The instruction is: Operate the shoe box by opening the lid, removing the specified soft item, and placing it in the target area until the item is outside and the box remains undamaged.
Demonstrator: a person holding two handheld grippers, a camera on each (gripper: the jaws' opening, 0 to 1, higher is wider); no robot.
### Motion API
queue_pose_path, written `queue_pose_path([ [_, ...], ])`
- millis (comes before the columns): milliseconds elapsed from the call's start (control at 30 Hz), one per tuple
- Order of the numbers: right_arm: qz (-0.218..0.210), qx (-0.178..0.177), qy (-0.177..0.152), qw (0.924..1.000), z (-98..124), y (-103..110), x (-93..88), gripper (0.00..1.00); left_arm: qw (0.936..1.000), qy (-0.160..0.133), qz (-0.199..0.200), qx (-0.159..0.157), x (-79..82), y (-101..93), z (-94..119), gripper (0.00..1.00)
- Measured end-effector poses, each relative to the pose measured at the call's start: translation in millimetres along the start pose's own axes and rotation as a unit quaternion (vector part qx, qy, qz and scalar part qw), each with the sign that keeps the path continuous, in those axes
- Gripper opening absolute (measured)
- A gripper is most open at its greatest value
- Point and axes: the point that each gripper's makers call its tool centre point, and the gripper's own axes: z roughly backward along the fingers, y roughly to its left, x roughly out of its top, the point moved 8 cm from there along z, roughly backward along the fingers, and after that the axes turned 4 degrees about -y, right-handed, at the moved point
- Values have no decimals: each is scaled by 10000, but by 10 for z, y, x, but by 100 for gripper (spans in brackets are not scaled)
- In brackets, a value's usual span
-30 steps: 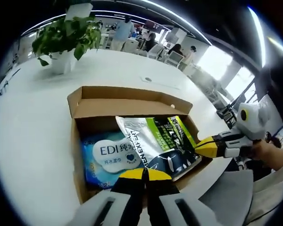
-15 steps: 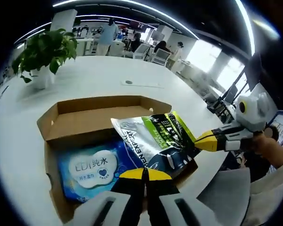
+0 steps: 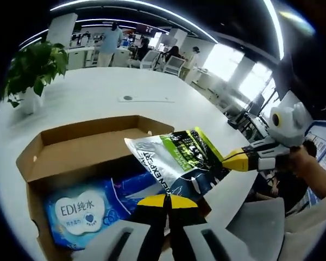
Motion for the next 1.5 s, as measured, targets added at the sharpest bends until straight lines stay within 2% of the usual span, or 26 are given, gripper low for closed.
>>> queue_pose_path([
  [733,-252,-422,67,9988,258,-580,-75,0,9990,196,-273,-309,144,-382,-571,0],
  [1033,-303,-560,148,9979,366,-827,-157,0,9972,325,-474,-476,111,-590,-800,0],
  [1267,-376,-639,228,9970,322,-962,-199,0,9958,527,-519,-543,86,-624,-967,0],
  [1500,-449,-700,382,9958,165,-1102,-242,0,9942,726,-617,-499,142,-574,-1135,0],
])
